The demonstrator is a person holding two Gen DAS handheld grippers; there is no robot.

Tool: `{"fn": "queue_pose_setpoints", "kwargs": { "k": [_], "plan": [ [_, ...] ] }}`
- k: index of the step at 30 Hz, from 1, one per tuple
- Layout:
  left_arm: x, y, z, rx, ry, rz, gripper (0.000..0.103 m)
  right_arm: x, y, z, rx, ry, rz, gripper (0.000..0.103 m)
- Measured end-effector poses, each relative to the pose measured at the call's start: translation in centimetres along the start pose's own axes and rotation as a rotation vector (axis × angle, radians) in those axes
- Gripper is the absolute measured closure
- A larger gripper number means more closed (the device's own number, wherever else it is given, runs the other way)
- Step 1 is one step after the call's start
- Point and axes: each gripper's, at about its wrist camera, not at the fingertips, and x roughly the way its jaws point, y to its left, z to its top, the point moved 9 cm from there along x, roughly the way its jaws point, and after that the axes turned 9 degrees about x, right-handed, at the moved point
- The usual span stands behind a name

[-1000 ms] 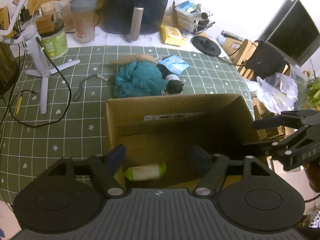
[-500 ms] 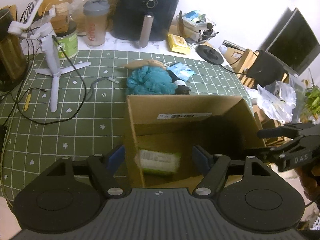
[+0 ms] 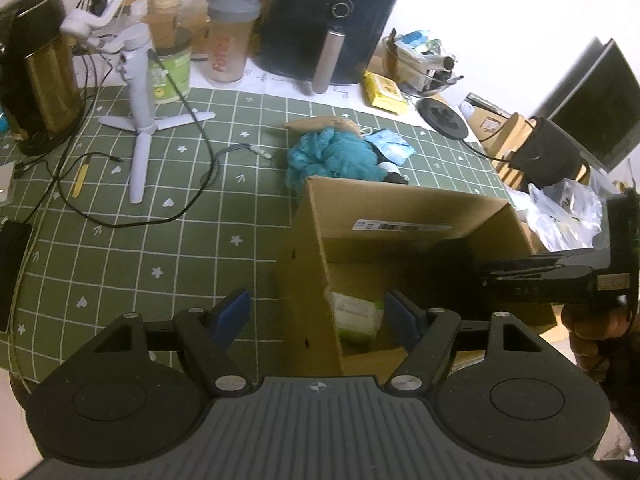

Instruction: Organize soft objects

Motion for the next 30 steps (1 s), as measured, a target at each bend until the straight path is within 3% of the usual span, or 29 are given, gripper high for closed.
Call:
{"fn": "queue_pose_setpoints", "kwargs": {
  "k": [3,5,8,15,30],
  "plan": [
    [0.0,0.6,-0.2,-0.013,0.002,0.004,0.03,-0.9,0.4,0.4,0.015,-0.024,0.028,0.053],
    [0.1,0.9,-0.3,-0.016,0.005,0.004,0.03,-2.0,0.6,0.8,0.016,-0.065,0.038,0.025],
    [0.4,1.0,-0.2,-0.018,0.01,0.004,0.03,-3.7,0.6,1.5,0.021,-0.131,0.045,0.002],
    [1.4,0.4,0.1,-0.001,0.022,-0.015,0.03,-6.1,-0.8,2.2,0.063,-0.205,0.035,0.0],
    [4.3,-1.0,2.3,0.029,0.035,-0.009,0.03,-7.1,-7.1,3.1,0.177,-0.208,-0.007,0.0]
  ]
}}
